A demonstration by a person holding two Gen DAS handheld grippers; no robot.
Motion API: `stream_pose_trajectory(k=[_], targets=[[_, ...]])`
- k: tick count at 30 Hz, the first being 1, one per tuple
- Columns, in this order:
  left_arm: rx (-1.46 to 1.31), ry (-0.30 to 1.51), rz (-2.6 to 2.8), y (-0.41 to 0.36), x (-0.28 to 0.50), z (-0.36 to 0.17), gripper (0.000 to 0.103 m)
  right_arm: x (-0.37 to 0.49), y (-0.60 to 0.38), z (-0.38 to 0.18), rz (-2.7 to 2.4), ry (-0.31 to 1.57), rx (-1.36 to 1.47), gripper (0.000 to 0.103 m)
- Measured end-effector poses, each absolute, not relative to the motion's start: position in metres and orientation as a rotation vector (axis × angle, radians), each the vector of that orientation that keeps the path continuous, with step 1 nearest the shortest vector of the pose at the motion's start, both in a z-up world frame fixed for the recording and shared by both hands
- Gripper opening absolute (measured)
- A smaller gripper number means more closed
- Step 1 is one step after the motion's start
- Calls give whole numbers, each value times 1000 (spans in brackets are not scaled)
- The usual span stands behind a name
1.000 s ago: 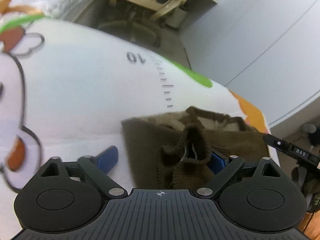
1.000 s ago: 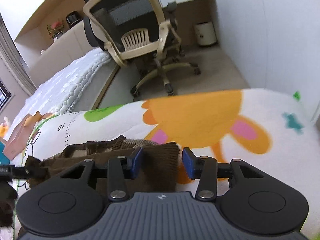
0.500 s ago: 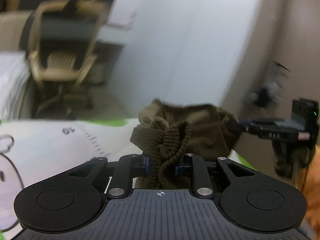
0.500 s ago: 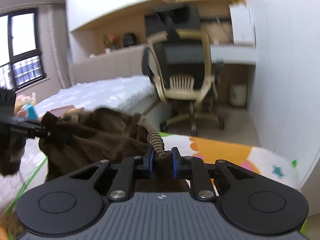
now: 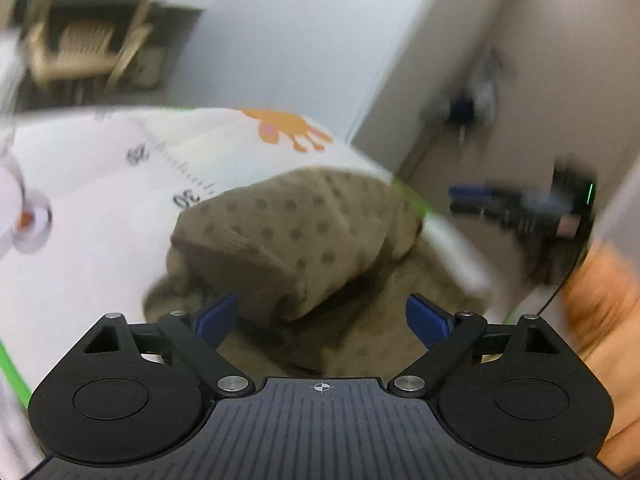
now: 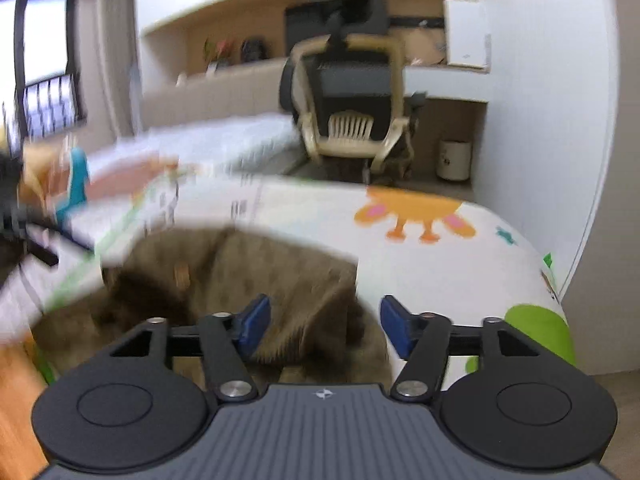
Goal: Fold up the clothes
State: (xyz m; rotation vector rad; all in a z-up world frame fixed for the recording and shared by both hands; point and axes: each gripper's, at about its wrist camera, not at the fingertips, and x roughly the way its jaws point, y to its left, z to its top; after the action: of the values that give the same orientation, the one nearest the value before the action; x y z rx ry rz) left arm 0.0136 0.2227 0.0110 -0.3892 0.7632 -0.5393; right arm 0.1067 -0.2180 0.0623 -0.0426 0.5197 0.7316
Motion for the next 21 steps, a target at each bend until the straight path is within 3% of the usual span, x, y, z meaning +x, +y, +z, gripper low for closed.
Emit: stream_pose_trajectory(k=[7,12,17,21], targets=[[-799,899,-435,240,87,-44,97,162,-161,55,837,529,77,65],[-764,843,-340,247,161,-47,97,180,-109,-4,822,666,-116,65],[-661,805,-363,254,173,-28,97,157,-139,20,802,649,-84,66],[-609,838,-416,246,161,-33,98,159,-184,25,695,748,157,68]])
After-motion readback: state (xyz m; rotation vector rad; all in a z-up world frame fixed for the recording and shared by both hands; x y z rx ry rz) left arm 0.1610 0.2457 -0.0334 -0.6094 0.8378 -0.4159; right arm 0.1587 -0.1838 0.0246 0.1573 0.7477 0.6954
